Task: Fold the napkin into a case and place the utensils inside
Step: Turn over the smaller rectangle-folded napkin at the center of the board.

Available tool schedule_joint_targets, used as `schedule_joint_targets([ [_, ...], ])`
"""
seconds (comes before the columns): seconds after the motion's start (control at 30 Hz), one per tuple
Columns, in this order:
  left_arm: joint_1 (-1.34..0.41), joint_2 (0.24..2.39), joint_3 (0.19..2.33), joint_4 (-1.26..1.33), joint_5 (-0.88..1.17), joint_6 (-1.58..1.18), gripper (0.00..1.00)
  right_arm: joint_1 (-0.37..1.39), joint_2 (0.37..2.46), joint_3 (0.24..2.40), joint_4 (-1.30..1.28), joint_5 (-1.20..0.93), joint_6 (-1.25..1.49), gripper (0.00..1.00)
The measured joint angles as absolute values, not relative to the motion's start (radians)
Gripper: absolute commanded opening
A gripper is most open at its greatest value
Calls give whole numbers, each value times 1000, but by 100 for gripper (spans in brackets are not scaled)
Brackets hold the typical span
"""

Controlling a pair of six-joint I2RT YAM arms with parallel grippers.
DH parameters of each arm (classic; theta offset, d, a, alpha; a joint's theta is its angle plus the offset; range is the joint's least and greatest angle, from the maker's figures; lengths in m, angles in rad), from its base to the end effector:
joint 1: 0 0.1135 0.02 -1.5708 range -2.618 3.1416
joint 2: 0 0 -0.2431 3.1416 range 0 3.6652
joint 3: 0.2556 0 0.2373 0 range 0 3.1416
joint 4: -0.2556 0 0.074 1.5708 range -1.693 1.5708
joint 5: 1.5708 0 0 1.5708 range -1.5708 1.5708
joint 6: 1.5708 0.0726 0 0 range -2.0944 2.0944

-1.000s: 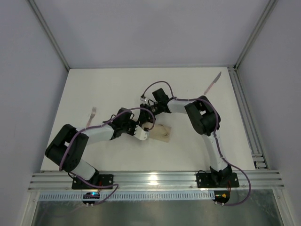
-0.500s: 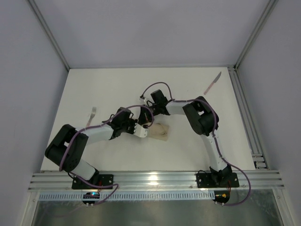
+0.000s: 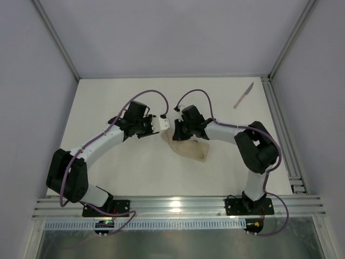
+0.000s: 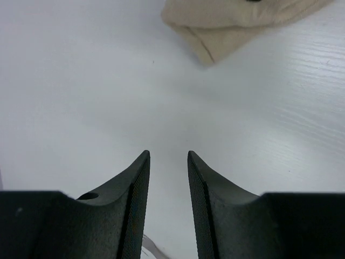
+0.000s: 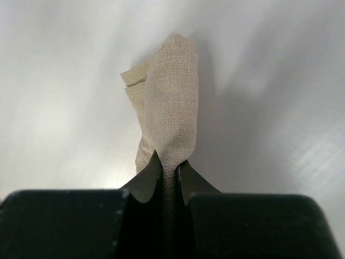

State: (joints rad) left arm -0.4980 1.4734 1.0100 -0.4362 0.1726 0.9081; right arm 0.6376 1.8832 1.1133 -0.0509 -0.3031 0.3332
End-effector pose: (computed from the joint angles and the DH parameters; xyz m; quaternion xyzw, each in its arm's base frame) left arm 0.2743 -0.1634 0.1925 0.6299 0.6993 -0.0129 0.3378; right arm 0.3077 0.2549 0.1233 -0.1941 0.9008 0.2932 0.2547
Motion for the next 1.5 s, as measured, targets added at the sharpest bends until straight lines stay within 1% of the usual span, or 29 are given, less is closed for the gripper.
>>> schedule_joint_targets([
  [0.13, -471, 1447, 1082, -524, 176, 827, 37, 636, 1766, 1076, -118, -74, 260, 4],
  [0.23, -454, 1438, 1102, -565, 171, 785, 37, 636, 1715, 1073, -162, 91, 203, 4],
  [0.43, -432, 1436, 1103, -593, 131, 744, 38, 635, 1678, 1072, -226, 409, 76, 4],
  [0.63, -417, 1435, 1103, -595, 99, 720, 39, 654, 1687, 1071, -220, 774, -106, 4],
  [0.73, -409, 1435, 1103, -595, 93, 710, 40, 686, 1746, 1072, -168, 938, -208, 4],
  [0.9, -391, 1425, 1103, -589, 86, 699, 40, 764, 1966, 1077, -64, 1116, -365, 4],
  [1.07, -373, 1409, 1103, -584, 82, 687, 41, 871, 2189, 1143, -33, 1209, -461, 4],
  [1.1, -370, 1407, 1103, -583, 81, 686, 41, 894, 2215, 1161, -40, 1244, -451, 4],
  [1.27, -358, 1403, 1103, -580, 80, 680, 41, 978, 2254, 1268, -108, 1235, -411, 4],
  [1.3, -356, 1403, 1103, -580, 79, 679, 41, 992, 2267, 1290, -125, 1229, -401, 5],
  [1.33, -356, 1403, 1103, -580, 80, 678, 41, 1005, 2283, 1316, -147, 1230, -392, 9],
  [1.37, -356, 1403, 1103, -580, 80, 677, 41, 1014, 2299, 1343, -170, 1237, -383, 14],
  [1.4, -356, 1403, 1103, -580, 80, 675, 41, 1022, 2313, 1369, -200, 1241, -371, 22],
  [1.5, -356, 1403, 1103, -579, 78, 669, 42, 1031, 2328, 1419, -265, 1227, -336, 33],
])
